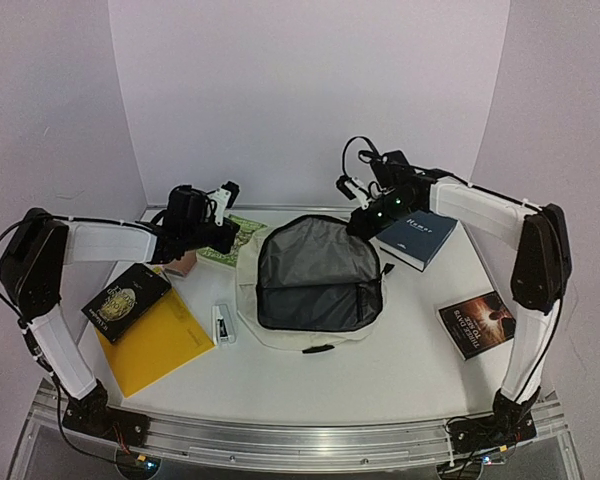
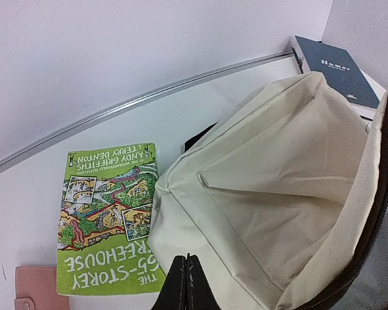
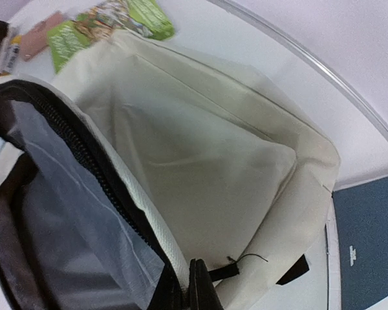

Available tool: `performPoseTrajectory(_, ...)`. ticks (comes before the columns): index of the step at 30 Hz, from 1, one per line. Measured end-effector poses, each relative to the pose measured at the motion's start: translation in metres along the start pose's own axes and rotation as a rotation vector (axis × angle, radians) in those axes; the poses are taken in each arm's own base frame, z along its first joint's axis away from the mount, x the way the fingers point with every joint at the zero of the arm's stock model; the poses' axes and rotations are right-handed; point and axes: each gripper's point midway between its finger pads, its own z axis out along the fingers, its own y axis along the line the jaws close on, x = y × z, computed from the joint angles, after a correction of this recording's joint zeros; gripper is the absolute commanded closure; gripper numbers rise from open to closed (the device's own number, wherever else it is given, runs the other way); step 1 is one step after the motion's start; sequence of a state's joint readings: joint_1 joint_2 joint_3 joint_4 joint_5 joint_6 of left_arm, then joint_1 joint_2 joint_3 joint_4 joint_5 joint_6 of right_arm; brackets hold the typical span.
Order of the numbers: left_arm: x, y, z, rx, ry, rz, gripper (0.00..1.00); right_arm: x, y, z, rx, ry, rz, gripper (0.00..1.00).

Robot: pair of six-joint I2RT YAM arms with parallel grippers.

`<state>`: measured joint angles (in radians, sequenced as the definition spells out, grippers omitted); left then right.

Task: Pack the student bag
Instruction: Unzip the student bag at the center of the board.

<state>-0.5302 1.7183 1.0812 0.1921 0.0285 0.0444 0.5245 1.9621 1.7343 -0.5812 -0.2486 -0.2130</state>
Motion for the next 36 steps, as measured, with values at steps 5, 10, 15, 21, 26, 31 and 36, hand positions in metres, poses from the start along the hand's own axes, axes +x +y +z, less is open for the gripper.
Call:
performPoseTrajectory(5,0.017,0.017,0.026,0.014,0.05,-0.079,0.55,0.044,-0.038,0.073,0.107,0.129,0.057,1.0)
performPoseTrajectory(10,0.026,0.003,0.026,0.089,0.08,-0.131,0.21,0.09,-0.052,0.127,0.157,0.233,0.094,1.0)
performPoseTrajectory(15,0.032,-0.037,0.018,0.183,0.102,-0.113,0.03,0.082,-0.057,0.127,0.199,0.209,0.101,0.98)
performPoseTrajectory(21,0.037,-0.087,0.03,0.275,0.128,-0.069,0.21,0.081,-0.058,0.127,0.218,0.206,0.112,0.88)
performPoseTrajectory(26,0.054,-0.069,0.069,0.196,0.194,-0.119,0.46,0.082,-0.06,0.127,0.232,0.203,0.123,0.7)
performPoseTrajectory(31,0.073,-0.034,0.095,0.082,0.282,-0.179,0.5,0.081,-0.064,0.123,0.253,0.2,0.117,0.5)
performPoseTrajectory(36,0.081,-0.016,0.116,0.02,0.344,-0.209,0.37,0.079,-0.068,0.121,0.276,0.197,0.108,0.25)
